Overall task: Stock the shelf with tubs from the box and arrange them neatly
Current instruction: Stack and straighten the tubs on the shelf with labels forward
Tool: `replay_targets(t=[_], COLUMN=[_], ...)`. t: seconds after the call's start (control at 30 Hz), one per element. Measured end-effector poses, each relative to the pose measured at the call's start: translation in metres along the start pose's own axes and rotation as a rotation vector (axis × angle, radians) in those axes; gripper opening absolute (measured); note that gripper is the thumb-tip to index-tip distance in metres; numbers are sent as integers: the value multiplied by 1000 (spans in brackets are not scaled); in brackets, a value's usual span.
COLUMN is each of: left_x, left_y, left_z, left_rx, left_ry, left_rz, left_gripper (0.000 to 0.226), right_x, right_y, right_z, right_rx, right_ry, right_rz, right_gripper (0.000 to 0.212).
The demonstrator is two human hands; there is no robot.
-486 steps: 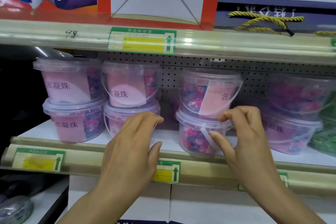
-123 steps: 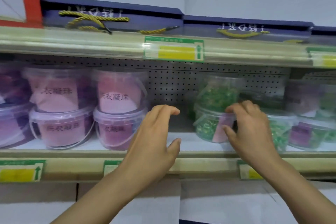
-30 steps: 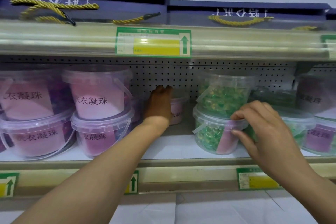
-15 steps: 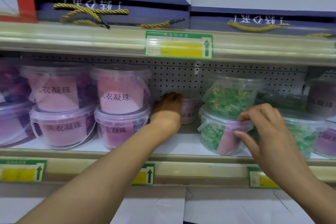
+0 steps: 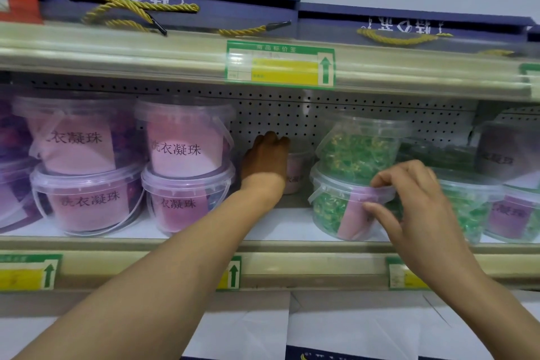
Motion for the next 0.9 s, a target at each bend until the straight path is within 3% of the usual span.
replay_targets(t=[0.17, 0.33, 0.63, 0.8, 0.9], left_x=[-39, -116, -129, -125, -123], left_y=[-30, -70, -70, -69, -66], left_z=[-3, 17, 38, 36, 35], left_rx=[-263, -498, -507, -483, -425], left_ry=[-10, 13, 5, 121, 181], left_rz=[-104, -206, -169, -165, -136], left_gripper=[66, 67, 67, 70, 70], right_x=[-2, -3, 1, -1, -1], right_y=[-2, 5, 33, 29, 29], right_z=[9, 38, 84, 63, 50], right_rx=[9, 22, -43, 154, 206], right_ry=[-19, -57, -93, 135, 192], right_rz=[-20, -55, -80, -52, 14], right_gripper=[24, 20, 30, 48, 39])
Point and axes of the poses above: each hand's wrist, its own x-axis towards the middle knuckle, its own y-axis out of the palm, z = x × y, the point moved 3 cm from there along x, towards the middle knuckle, and after that the axes turned 13 degrees about -z, right-handed, at the moved point
